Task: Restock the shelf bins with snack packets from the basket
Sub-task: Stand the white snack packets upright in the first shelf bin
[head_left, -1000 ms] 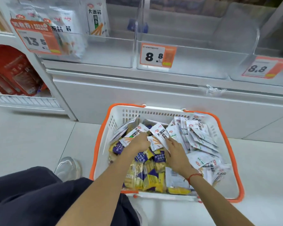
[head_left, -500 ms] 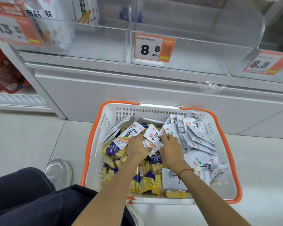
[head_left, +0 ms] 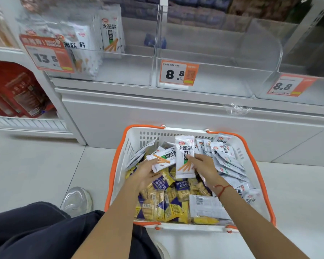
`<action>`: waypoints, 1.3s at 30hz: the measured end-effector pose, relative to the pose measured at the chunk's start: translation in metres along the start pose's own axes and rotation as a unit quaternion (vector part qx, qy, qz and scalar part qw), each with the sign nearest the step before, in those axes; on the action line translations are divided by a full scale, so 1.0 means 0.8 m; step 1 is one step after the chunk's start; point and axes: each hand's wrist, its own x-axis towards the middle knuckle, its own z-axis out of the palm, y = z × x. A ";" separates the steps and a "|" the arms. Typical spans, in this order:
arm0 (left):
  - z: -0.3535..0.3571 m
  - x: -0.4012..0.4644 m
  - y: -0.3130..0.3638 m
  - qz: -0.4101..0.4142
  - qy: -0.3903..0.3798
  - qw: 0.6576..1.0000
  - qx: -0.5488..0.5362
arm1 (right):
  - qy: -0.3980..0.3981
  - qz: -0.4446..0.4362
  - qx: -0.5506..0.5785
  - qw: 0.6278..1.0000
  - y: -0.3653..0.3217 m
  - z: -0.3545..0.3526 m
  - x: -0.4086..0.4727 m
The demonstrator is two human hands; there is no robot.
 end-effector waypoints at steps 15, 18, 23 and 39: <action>0.034 -0.014 0.009 0.040 -0.076 0.975 0.203 | -0.013 0.079 0.165 0.983 -0.006 0.018 -0.012; 0.040 -0.014 0.004 0.031 -0.054 0.975 0.213 | 0.004 0.019 0.120 0.993 -0.003 0.026 -0.013; 0.051 -0.011 -0.006 0.041 -0.035 0.980 0.192 | -0.031 -0.009 0.075 0.997 -0.005 0.035 -0.020; 0.053 -0.007 -0.009 0.017 -0.001 0.997 0.072 | -0.330 -0.060 -0.589 0.735 0.031 -0.060 -0.014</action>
